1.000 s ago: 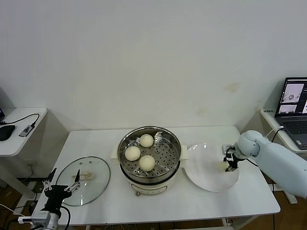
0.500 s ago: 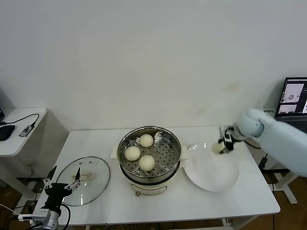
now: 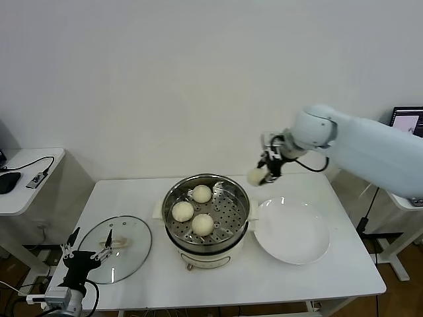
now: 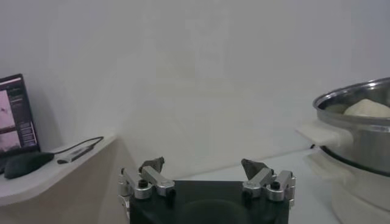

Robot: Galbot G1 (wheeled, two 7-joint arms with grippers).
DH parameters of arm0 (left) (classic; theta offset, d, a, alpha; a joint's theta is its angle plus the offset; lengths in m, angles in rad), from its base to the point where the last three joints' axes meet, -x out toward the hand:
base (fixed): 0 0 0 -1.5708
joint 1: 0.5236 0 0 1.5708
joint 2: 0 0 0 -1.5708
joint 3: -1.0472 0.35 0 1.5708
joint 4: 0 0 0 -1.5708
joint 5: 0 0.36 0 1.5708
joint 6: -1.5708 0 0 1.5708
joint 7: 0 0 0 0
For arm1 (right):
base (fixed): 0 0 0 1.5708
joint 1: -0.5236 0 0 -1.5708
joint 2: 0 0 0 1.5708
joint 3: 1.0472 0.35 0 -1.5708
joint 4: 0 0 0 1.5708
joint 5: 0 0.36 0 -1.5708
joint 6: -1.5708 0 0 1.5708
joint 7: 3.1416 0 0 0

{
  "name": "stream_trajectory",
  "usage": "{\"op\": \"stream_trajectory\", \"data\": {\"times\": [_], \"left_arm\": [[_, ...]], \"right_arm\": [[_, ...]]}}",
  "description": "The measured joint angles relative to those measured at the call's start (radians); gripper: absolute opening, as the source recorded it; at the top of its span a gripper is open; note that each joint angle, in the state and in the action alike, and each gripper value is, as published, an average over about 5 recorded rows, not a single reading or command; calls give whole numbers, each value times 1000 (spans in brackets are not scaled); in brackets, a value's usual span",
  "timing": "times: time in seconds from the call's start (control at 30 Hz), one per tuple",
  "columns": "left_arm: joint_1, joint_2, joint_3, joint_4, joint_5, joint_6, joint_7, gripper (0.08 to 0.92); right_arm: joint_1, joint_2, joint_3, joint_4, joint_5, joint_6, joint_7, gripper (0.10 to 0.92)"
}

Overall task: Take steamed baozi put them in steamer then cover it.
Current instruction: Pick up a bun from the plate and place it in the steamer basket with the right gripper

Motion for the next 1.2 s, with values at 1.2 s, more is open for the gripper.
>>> {"op": "stream_trajectory", "data": {"times": [1.2], "left_arm": [[10,-22,-8,0,0,-6,-3,823]], "right_arm": [[-145,292,-71,-180,53,-133,71,517]]}}
